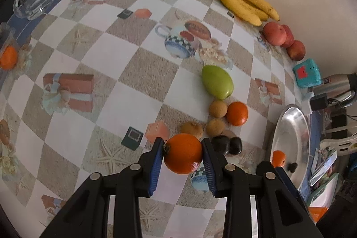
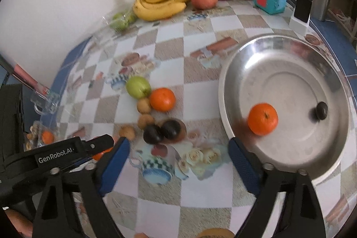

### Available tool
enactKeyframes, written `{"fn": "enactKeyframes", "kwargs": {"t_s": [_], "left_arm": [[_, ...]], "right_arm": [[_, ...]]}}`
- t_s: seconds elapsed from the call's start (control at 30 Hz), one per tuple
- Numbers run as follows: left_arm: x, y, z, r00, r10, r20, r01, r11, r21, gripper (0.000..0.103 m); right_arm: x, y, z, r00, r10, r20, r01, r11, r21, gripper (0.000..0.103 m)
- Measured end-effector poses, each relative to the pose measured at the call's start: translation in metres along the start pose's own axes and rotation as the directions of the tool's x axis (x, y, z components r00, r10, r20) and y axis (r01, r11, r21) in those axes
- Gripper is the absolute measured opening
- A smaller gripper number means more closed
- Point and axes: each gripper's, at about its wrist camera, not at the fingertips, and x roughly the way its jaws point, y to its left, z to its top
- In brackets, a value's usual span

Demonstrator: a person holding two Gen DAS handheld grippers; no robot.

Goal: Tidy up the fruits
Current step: 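Grasp the second orange with the left tool while the right tool grasps another dark fruit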

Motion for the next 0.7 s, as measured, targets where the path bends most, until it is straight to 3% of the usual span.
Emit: {"fn": "enactKeyframes", "kwargs": {"t_s": [0.3,0.7], "left_arm": [[0.001,-0.002,0.011,1.000,-0.006,0.001,0.006,1.000,-0.020,0.037],[0.005,-0.006,0.014,1.000,0.003,-0.007,-0.003,1.000,-0.016,0.037]], "right_arm": [[0.023,0.006,0.010,0.999,0.025,-0.037,-0.025,1.000,-0.004,0.055],[0.048,-0.001,0.015,0.996,0.038,-0.080,-0.034,0.998,0.049,0.045]]}}
